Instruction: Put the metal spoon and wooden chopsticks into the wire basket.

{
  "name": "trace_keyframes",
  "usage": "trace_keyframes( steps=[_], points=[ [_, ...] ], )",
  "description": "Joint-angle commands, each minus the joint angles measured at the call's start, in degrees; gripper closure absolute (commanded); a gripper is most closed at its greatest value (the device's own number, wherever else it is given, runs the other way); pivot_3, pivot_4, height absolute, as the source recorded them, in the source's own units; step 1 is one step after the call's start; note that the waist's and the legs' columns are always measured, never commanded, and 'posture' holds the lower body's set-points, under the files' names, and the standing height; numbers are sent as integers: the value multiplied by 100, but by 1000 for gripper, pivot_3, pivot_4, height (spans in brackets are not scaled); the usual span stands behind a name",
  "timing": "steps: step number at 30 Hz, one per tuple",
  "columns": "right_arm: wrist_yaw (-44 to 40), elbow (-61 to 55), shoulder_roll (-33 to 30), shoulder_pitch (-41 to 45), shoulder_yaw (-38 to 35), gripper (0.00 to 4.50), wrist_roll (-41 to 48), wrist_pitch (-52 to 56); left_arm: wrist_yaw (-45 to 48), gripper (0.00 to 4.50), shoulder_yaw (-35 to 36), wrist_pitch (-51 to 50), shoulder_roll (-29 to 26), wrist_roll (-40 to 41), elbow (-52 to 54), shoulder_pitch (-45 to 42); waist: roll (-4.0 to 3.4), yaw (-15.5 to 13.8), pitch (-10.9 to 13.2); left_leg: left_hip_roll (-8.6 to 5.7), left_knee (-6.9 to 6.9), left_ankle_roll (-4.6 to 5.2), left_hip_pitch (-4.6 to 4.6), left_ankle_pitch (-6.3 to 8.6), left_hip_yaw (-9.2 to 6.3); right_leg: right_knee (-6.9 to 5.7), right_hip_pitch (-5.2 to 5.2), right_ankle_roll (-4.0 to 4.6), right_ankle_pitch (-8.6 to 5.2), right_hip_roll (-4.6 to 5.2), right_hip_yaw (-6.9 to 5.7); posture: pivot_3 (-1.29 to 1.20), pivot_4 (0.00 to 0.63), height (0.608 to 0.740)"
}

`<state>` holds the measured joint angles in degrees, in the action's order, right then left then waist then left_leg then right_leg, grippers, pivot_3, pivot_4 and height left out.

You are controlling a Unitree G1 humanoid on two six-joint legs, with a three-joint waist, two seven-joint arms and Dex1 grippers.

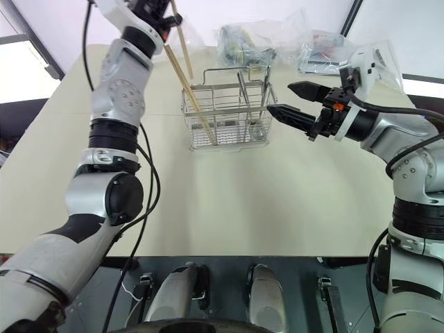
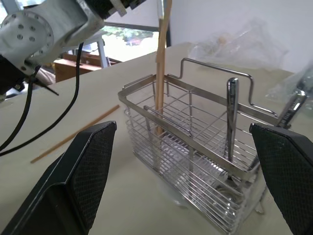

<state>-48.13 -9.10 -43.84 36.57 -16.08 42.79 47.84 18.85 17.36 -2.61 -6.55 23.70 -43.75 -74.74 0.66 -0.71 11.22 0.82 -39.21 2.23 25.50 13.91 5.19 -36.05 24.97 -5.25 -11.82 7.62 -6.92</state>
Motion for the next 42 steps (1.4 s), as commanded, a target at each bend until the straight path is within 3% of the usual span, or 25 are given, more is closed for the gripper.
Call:
trace_keyframes(
  steps=[1,7,10,16,17,22,25,29,32,35,39,42],
  points=[
    [210,-332,-71,-34,-308,0,214,70,129,4476,-267,426,58,-328,-188,-4,0,-2,0,0,-1,2,0,1,-1,-1,0,0,0,0,0,0,150,704],
    [477,-352,-4,-155,-390,0,241,16,217,4476,-651,431,212,-592,306,611,0,-4,0,1,0,6,-1,4,-7,-1,0,1,0,1,0,0,150,704],
    [517,-312,48,-177,-327,0,198,-68,177,3358,-661,129,276,-474,807,909,0,-4,0,1,-1,7,2,4,-6,-2,3,1,0,2,1,0,150,704],
    [515,-130,143,-101,-205,0,123,-201,-14,260,-614,-502,218,-302,1761,1179,0,-5,0,1,-3,7,3,4,-8,-4,3,1,0,3,0,0,150,704],
    [500,-81,163,-81,-169,0,100,-236,-64,47,-599,-620,176,-281,1966,1217,0,-4,0,1,-3,7,3,4,-8,-4,3,1,1,2,1,0,150,704],
    [426,88,223,9,-19,0,36,-371,-408,47,-515,-1393,-181,-136,3076,1256,0,0,0,2,-2,7,1,4,-9,-7,3,1,0,1,1,0,150,704],
    [382,161,227,71,53,0,5,-438,-686,47,-450,-2374,-641,-26,3808,1196,-1,8,0,2,-2,7,1,4,-8,-7,3,1,0,0,2,0,150,704],
    [250,229,193,101,135,0,-53,-550,-1504,47,-249,-4770,-1460,-140,4248,1404,-4,6,-2,3,-2,6,-6,4,-10,-9,-2,1,0,-2,2,0,150,704],
    [129,262,159,109,178,0,-95,-602,-2227,47,104,-6342,-1633,-252,4529,1591,-4,2,-2,2,-2,6,-10,3,-11,-12,-4,0,-1,-3,4,0,150,704],
    [-143,243,61,94,214,0,-76,-627,-2355,47,-153,-7511,-1894,-479,4802,2009,-2,-9,-1,1,-2,3,-5,2,-15,-11,-3,0,-1,-3,3,0,150,704],
    [-282,259,43,102,227,0,-89,-639,-2400,47,-107,-7923,-1872,-666,4787,2302,-1,-13,0,-2,-2,-21,-3,-12,-16,-9,-4,-1,-1,-2,3,0,150,704],
    [-238,330,143,154,287,0,-149,-685,-2461,47,120,-8167,-1482,-746,4408,2389,-1,-13,0,-1,-2,-20,-5,-10,-18,-10,-4,0,-1,-1,3,0,150,704]
  ],
)
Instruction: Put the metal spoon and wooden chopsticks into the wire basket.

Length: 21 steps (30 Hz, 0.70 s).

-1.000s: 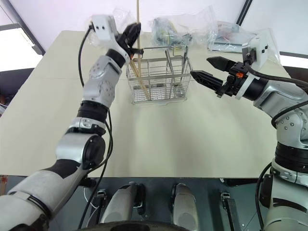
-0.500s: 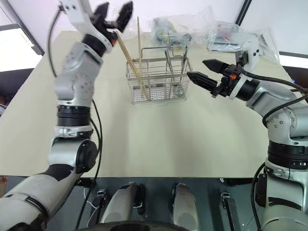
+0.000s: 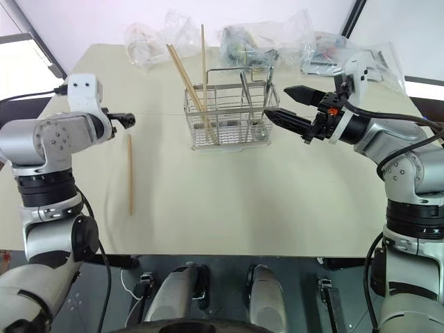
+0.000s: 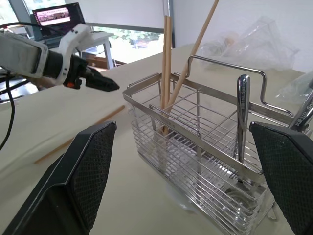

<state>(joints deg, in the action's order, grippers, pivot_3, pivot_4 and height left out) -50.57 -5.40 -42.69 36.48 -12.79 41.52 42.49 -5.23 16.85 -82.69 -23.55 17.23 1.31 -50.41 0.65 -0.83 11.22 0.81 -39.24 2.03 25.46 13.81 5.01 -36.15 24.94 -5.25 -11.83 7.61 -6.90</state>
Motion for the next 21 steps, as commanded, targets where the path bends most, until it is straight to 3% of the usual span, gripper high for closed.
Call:
trace_keyframes(
  steps=[1,8,20,21],
  points=[
    [19,-45,57,169,-25,0,-22,-152,-67,47,209,-134,342,-137,-235,-37,0,1,0,0,0,0,-1,1,0,0,0,0,0,0,0,0,150,704],
    [105,-192,142,117,5,0,18,-139,-130,47,246,303,665,-442,-1033,9,0,11,0,1,1,-9,1,-5,3,0,4,1,0,1,0,0,150,704],
    [361,-431,176,-146,-142,0,157,-95,-206,47,387,686,592,-706,-1636,-121,0,7,0,2,2,0,1,2,5,0,5,2,1,6,0,0,150,704],
    [370,-433,181,-145,-138,0,157,-102,-211,287,415,706,620,-714,-1701,-104,0,7,0,2,2,0,1,2,5,0,5,2,1,6,0,0,150,704]
  ],
)
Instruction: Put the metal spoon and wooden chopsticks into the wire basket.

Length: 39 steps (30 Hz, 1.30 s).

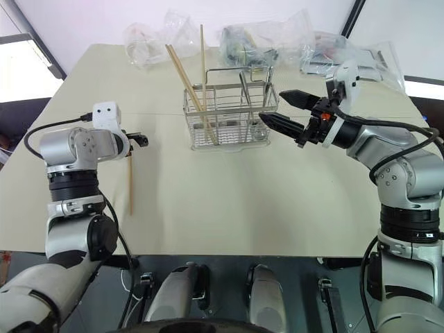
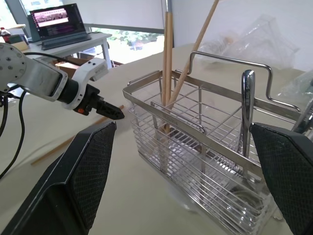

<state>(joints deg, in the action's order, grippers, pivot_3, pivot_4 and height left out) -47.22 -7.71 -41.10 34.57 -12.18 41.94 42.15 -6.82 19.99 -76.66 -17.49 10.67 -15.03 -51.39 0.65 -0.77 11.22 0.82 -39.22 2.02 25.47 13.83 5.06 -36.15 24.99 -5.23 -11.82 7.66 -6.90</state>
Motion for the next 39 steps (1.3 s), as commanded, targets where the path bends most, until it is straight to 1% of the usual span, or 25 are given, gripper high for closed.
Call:
trace_keyframes(
  steps=[1,2,4,5,7,9,10,14,17,21,24,26,29,32,39],
  points=[
    [43,-200,32,52,-190,0,113,-77,-44,573,132,158,42,-52,-134,2,0,-1,0,0,0,0,0,0,0,0,0,0,0,0,0,0,150,704],
    [48,-197,40,56,-184,0,112,-84,-41,879,138,193,62,-53,-192,7,-1,-2,-1,0,0,1,-1,0,0,0,-1,0,0,0,0,0,150,704],
    [41,-186,47,64,-167,0,101,-93,-124,1796,184,259,103,-91,-279,-1,-3,-10,-2,0,0,4,-1,2,0,-1,-1,0,0,1,0,0,150,704],
    [19,-180,40,67,-149,0,87,-101,-151,2348,194,288,111,-110,-306,-10,-3,-17,-2,0,0,5,-2,3,0,-1,-2,0,0,1,0,0,150,704],
    [-11,-170,28,78,-131,0,74,-104,-183,3294,244,331,135,-125,-346,-29,-3,-30,-2,-1,0,7,-2,4,-1,-1,-4,0,0,2,-1,0,150,704],
    [-26,-148,13,107,-139,0,80,-90,-215,4375,300,355,168,-128,-363,-40,-2,-36,-3,-2,-1,9,-3,6,-1,0,-5,0,0,3,-1,0,150,704],
    [-36,-134,5,119,-140,0,77,-91,-224,4466,311,369,176,-130,-368,-41,-3,-35,-3,-2,-1,9,-3,6,-1,0,-5,0,0,4,-1,0,150,704],
    [-74,-93,-16,132,-143,0,56,-99,-230,4466,465,464,248,-63,-325,-103,-3,-35,-3,-2,-1,10,-4,6,-2,-1,-5,0,0,3,-1,0,150,704],
    [-102,-74,-39,127,-153,0,50,-92,-187,4466,575,988,237,1,-300,-306,-2,-53,-3,-2,-1,11,-3,7,-2,0,-4,0,0,3,-1,0,150,704],
    [-141,-98,-123,125,-177,0,73,-32,106,4466,665,2346,32,145,-513,-834,2,-83,0,0,-1,11,8,6,-1,2,6,2,2,2,-1,0,150,704],
    [-195,-82,-217,169,-204,0,98,7,809,4466,592,3687,-112,403,-596,-1378,2,-102,0,0,-1,3,19,2,3,2,18,3,2,1,-1,0,150,704],
    [-203,-42,-265,200,-223,0,97,25,1264,4466,596,4353,-119,662,-584,-1737,3,-126,1,0,-1,-4,29,-2,6,4,26,3,3,2,0,0,150,704],
    [-190,-27,-316,235,-235,0,105,60,1728,4466,735,4824,36,1235,-635,-2279,2,-149,0,0,-1,-7,31,-4,13,10,25,3,3,3,0,0,150,704],
    [-150,-90,-327,236,-240,0,118,99,2015,4466,588,5168,248,1494,-792,-2608,2,-151,0,-1,-1,0,29,-2,16,13,21,2,3,2,0,0,150,704],
    [46,-333,-272,36,-354,0,241,160,2400,4466,-83,5881,915,1339,-1302,-2545,2,-148,0,0,-3,20,20,3,14,4,16,1,3,-5,0,0,150,704]
  ],
)
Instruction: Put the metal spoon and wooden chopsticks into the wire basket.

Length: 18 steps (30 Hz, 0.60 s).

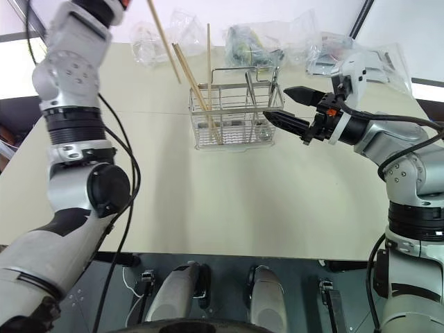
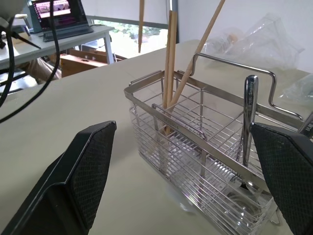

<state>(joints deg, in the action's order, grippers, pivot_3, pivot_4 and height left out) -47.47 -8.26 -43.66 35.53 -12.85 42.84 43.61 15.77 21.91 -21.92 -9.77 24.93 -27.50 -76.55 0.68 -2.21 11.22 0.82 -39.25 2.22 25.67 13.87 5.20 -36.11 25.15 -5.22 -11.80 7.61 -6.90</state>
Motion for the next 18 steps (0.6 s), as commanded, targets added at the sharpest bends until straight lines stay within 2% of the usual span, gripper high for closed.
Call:
trace_keyframes(
  steps=[1,8,18],
  points=[
    [99,-313,-13,-88,-297,0,174,22,163,4466,-332,505,198,-114,-127,-10,0,-1,0,0,0,0,1,0,0,1,0,0,0,0,0,0,150,704],
    [335,-566,146,-202,-397,0,348,-3,138,4466,-856,1717,478,-686,-590,351,0,15,0,4,1,2,-2,1,4,0,3,0,0,-4,4,0,150,704],
    [258,-139,328,-26,-194,0,89,-351,192,4466,-1281,1559,698,-820,-179,1092,1,2,0,2,-5,7,5,3,2,1,3,0,0,0,3,0,150,704]
  ],
)
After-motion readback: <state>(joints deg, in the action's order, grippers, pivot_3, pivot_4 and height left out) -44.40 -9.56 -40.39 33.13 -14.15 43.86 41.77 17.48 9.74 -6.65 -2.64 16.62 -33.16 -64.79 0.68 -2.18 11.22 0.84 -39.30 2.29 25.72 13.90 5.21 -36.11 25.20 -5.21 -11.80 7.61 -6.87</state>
